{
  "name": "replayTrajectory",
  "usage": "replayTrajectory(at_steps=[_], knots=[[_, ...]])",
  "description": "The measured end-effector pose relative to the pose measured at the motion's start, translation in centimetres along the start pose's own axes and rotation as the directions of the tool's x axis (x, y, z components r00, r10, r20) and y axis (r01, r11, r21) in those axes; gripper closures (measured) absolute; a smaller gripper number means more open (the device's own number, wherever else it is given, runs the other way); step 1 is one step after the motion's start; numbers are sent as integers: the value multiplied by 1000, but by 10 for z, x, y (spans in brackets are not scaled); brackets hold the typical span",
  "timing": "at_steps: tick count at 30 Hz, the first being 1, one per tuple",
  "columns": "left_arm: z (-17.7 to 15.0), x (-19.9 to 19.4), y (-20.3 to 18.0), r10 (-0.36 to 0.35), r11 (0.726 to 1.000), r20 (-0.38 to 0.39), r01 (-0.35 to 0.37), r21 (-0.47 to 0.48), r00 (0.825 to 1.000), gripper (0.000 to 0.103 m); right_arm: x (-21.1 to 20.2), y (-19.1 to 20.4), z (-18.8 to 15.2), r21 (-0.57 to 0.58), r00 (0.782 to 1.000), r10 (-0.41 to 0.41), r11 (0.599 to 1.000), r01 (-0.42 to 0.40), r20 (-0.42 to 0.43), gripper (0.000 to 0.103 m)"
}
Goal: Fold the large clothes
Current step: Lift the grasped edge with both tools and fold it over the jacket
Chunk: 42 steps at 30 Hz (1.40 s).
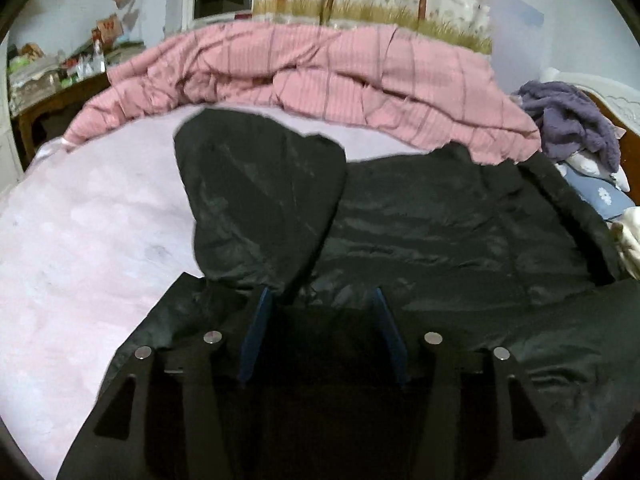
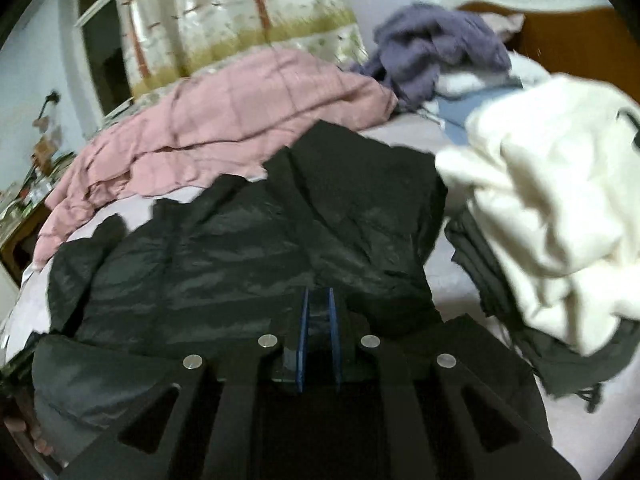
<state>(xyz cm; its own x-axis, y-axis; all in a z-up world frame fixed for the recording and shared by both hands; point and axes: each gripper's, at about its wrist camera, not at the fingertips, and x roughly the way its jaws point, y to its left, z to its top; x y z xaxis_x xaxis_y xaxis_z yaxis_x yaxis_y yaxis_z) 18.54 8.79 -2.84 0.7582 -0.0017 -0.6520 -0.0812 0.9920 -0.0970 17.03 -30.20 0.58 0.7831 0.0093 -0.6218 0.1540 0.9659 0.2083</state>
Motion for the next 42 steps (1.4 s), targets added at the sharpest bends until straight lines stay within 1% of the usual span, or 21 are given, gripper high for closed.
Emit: replayTrajectory(at_steps=[2,3,5,6,9,11,13,14,15,17,19,22,24,26,27,29,30,33,38,41,42], knots=[[-1,5,3,-14,1000,-22,13,-19,1000,49,17,-7,-5,5,999,-38,999,38,-31,94],[-1,5,4,-12,1000,-24,12,-25,1000,48,27,-11,-7,8,996,-47,999,48,-71,94],[0,2,4,-6,1000,-16,6,-30,1000,47,35,-16,-9,26,993,-41,999,44,-109,94],[0,-3,3,-3,1000,4,3,-28,1000,48,34,-16,-8,32,994,-38,999,41,-103,94],[0,-35,-3,-11,1000,109,11,9,994,49,11,-13,-7,25,998,-54,998,54,-20,91],[-2,-66,-11,-49,998,196,39,55,979,49,-15,-4,-7,-4,999,-5,1000,5,42,88],[-8,-93,-22,-5,997,291,-17,71,957,49,-42,8,-10,-44,993,69,997,-65,96,68],[-9,-103,-27,-4,997,319,-23,79,948,49,-56,16,-13,-66,987,96,994,-88,130,44],[-11,-110,-32,-32,996,336,0,94,941,49,-68,25,-17,-86,980,117,991,-105,159,34],[-13,-114,-42,-117,986,319,70,153,941,49,-82,45,-23,-136,967,198,975,-177,162,34],[-17,-104,-55,-127,976,262,73,207,957,49,-79,64,-29,-175,955,279,950,-259,103,34],[-22,-69,-63,-65,972,146,30,234,987,49,-57,88,-42,-208,972,235,952,-226,19,34],[-25,-41,-59,-25,976,56,12,218,998,48,-35,96,-50,-228,985,172,958,-175,-33,34],[-24,-23,-53,2,983,-4,-2,186,1000,48,-16,95,-53,-232,990,121,963,-136,-77,34],[-23,-15,-50,15,986,-31,-9,168,999,48,-8,93,-52,-218,988,119,966,-139,-103,34],[-23,0,-47,81,986,-53,-73,148,995,48,4,87,-49,-186,983,117,972,-143,-143,34],[-26,6,-50,88,985,-68,-76,157,994,48,10,84,-50,-179,981,115,973,-143,-157,34],[-28,6,-49,90,984,-76,-77,161,993,48,26,84,-53,-179,975,97,975,-134,-200,34],[-27,3,-44,60,989,-69,-50,142,996,49,27,83,-54,-179,974,99,974,-137,-204,33],[-22,-27,-25,-18,997,28,16,71,999,52,6,71,-51,-141,982,128,979,-147,-135,34],[-21,-41,-19,-17,998,74,13,61,997,52,-6,65,-49,-133,988,124,982,-137,-96,34]])
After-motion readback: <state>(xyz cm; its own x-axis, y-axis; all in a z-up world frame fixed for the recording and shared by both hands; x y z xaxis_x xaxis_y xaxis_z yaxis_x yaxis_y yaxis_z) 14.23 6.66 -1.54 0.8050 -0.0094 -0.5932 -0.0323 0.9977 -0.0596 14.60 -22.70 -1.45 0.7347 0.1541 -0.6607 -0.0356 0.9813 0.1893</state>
